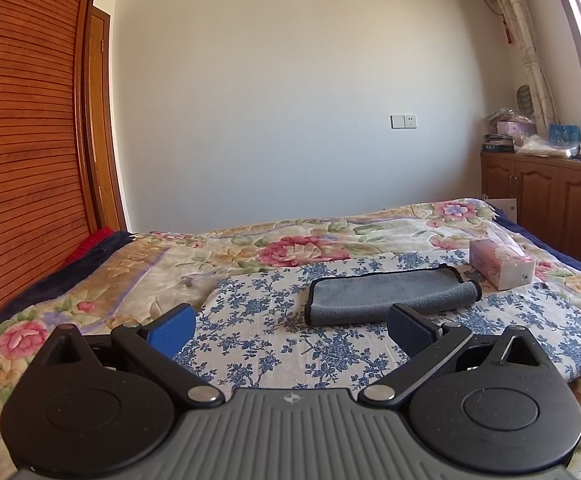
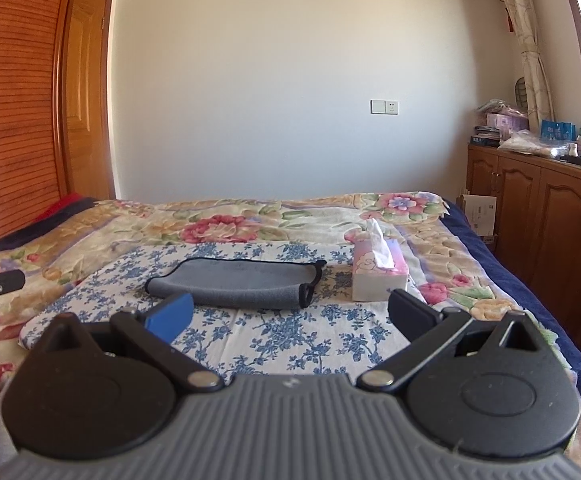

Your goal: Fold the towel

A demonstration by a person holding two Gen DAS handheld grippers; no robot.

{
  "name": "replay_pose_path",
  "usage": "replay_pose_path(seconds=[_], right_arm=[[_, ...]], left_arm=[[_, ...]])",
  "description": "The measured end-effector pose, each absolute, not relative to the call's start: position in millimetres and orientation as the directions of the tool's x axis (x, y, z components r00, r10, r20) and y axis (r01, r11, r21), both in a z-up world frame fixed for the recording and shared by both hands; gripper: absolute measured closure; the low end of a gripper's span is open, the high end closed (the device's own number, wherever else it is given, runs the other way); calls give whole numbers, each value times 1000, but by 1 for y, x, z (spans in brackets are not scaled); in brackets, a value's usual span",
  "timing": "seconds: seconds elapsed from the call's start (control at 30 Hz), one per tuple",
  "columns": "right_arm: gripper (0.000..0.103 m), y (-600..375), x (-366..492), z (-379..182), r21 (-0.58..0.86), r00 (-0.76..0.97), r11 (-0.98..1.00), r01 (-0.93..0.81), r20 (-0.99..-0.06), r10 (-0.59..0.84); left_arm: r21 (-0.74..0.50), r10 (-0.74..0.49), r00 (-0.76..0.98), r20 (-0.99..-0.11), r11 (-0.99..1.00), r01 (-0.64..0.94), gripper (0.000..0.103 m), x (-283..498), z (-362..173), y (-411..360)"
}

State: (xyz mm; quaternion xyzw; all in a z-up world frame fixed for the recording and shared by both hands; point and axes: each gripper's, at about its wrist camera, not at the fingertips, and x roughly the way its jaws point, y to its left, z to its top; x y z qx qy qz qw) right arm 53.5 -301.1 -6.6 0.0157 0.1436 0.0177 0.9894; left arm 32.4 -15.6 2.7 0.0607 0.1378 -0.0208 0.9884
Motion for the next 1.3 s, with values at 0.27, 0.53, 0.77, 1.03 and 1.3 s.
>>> replay_pose_path(seconds=[0.27,0.53,0.77,1.03,1.3], right_arm=[[0,-302,53,-8,43,959,999,-22,-283,33],[0,-303,53,-8,40,959,999,-20,-281,30],[0,-304,52,-7,36,960,999,-19,-277,28],[0,-304,53,-8,37,961,999,-18,-276,27],[0,-305,53,-7,36,961,999,-15,-274,25]], left_arm=[[114,-19,961,-277,992,52,0,33,2,-15],[110,-22,958,-286,992,55,0,34,1,-14],[112,-18,959,-283,992,51,0,34,1,-14],[112,-17,959,-282,992,51,0,33,0,-14],[113,-15,960,-279,992,49,0,34,1,-14]])
